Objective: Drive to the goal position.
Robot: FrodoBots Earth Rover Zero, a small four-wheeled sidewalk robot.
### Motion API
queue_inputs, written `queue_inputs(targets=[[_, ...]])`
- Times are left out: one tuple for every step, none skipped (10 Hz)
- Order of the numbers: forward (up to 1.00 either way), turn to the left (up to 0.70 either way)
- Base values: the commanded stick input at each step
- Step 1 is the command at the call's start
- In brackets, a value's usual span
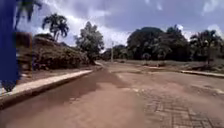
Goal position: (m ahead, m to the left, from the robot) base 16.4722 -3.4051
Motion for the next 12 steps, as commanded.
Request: queue_inputs(targets=[[0.85,0.0],[0.85,0.0],[0.85,0.0],[0.85,0.0],[0.85,0.0],[0.85,0.0],[0.85,0.0],[0.85,0.0],[1.0,0.0],[1.0,0.0],[1.0,0.0],[1.0,0.0]])
